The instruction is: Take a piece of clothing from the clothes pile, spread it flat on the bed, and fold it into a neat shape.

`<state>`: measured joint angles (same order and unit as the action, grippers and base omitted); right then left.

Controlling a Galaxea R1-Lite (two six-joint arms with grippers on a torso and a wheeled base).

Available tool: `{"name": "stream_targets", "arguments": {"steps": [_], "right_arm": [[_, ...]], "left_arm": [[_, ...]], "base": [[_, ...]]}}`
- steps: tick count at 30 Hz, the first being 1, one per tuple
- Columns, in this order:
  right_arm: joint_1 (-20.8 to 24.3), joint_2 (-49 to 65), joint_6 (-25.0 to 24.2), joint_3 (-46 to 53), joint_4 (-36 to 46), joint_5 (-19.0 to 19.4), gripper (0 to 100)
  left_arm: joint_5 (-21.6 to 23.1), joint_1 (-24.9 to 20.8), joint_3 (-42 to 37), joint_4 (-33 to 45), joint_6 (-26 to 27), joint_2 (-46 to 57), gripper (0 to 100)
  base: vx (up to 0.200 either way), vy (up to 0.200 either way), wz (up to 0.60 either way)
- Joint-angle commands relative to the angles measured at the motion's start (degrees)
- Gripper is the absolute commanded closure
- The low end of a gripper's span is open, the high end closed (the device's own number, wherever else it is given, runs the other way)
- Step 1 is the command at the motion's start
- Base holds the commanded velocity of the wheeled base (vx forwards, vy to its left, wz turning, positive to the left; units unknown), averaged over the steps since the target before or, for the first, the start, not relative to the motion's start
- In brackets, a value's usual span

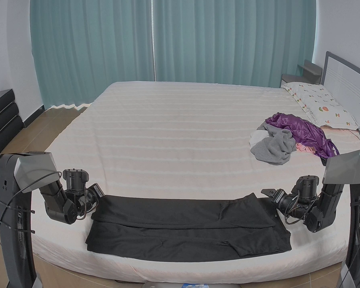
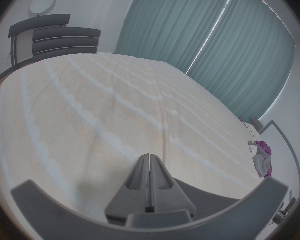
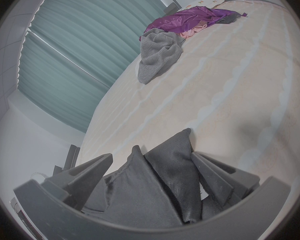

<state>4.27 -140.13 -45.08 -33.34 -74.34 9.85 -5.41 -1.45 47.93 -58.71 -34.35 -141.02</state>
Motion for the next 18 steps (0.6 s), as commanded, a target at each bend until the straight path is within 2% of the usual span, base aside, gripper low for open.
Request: {"name": "stream_targets", "arguments": {"steps": [1,6,7,14,18], "right_arm": [[-0.05,-0.05,-0.01,0.03,-0.02,-0.01,0],[-0.14,0.3,-1.68,-0.15,-0.02,0.17,0],[-0.22,0.47,-2.47,-0.15,-0.02,0.26,0],[-0.58,1.26,-3.7,0.29,-0.02,1.58,0],[-0.49,1.35,-3.96,0.65,-0.11,1.58,0]], "left_arm": [[-0.12,0.04,0.49,-0.09,-0.72,-0.22,100],[-0.04,0.04,0.58,0.0,-1.68,-0.22,100],[-0.04,0.04,0.58,0.0,-2.21,-0.13,0],[0.05,0.66,-1.44,-0.09,-7.31,2.68,0],[3.92,1.98,-7.77,-0.18,-9.24,8.92,0]], "base": [[0.0,0.0,0.0],[0.0,0.0,0.0],[0.0,0.0,0.0],[0.0,0.0,0.0],[0.0,0.0,0.0]]}}
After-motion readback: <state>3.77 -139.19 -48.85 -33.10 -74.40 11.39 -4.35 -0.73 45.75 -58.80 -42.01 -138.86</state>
